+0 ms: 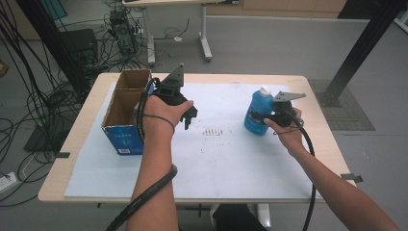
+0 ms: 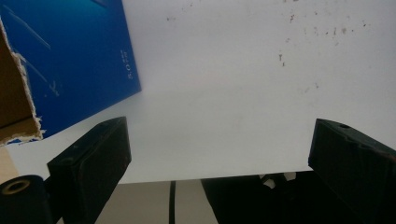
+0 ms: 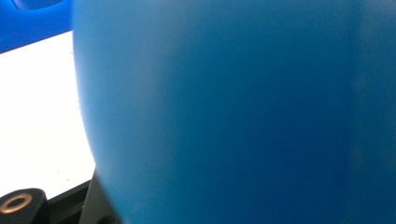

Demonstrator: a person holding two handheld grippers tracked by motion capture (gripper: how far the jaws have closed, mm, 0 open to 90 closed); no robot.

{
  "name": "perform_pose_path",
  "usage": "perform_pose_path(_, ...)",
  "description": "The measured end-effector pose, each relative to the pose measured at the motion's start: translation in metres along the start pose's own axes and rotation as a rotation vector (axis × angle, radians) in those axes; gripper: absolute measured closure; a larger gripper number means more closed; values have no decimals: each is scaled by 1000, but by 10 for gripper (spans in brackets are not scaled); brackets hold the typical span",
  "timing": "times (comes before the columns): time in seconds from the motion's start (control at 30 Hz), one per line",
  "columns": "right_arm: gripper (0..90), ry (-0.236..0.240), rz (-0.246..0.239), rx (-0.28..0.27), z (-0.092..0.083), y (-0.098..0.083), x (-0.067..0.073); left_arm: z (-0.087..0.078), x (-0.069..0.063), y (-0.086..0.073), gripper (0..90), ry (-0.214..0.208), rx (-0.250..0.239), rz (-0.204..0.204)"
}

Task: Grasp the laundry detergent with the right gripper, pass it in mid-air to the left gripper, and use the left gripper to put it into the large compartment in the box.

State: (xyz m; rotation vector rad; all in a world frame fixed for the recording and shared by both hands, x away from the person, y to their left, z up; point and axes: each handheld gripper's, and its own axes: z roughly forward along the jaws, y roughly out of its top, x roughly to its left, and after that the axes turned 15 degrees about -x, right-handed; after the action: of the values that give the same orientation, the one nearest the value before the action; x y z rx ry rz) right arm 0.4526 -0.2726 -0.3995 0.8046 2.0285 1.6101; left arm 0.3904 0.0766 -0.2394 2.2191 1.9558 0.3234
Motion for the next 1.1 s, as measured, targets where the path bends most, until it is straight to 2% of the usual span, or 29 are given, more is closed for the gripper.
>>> perform_pose_path(1.1, 451, 10, 3, 1, 0, 0, -1, -5, 0, 0, 63, -1, -9, 0)
